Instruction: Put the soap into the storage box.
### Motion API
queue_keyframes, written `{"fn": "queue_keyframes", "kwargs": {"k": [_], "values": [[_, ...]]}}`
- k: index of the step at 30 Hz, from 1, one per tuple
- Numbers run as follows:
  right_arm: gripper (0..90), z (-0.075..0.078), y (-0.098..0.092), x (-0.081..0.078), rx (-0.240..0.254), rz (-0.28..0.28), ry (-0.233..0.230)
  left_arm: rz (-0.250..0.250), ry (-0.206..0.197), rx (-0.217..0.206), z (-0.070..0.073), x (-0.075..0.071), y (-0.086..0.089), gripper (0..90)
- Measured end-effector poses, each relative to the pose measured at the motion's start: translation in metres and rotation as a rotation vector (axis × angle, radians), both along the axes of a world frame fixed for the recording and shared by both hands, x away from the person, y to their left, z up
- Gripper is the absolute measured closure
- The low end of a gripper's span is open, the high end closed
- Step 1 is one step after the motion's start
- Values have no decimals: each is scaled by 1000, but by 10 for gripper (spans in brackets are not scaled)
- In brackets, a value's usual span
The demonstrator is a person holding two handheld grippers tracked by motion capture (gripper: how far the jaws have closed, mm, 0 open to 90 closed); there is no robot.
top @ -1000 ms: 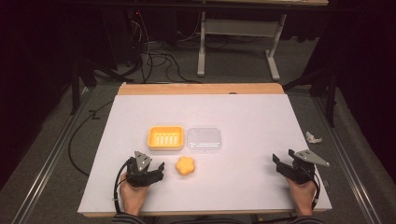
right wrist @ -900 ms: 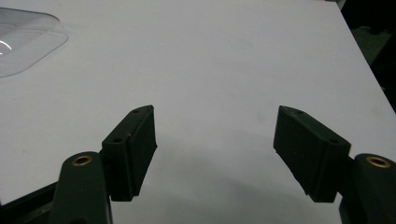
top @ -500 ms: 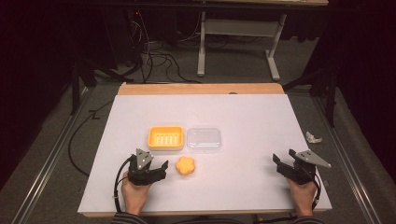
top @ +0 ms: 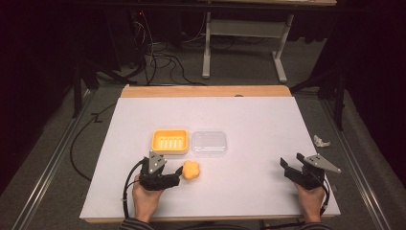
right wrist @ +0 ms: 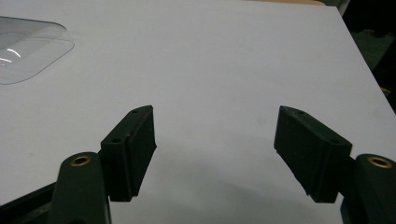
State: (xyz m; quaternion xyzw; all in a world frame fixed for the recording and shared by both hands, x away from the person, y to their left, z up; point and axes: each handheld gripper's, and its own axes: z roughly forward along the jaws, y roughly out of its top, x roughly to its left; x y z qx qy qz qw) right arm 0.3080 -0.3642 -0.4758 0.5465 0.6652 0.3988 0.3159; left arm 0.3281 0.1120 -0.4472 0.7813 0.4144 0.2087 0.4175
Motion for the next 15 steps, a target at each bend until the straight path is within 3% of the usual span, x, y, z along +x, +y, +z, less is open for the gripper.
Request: {"fn": "queue_keyframes", "kwargs": {"k": [7, 15], "values": [[297, 0, 0, 0, 2, 2, -5, -63, 28, 18, -4, 1, -18, 154], [297, 0, 0, 0, -2, 2, -5, -86, 57, 50, -8, 4, -32, 153]]}}
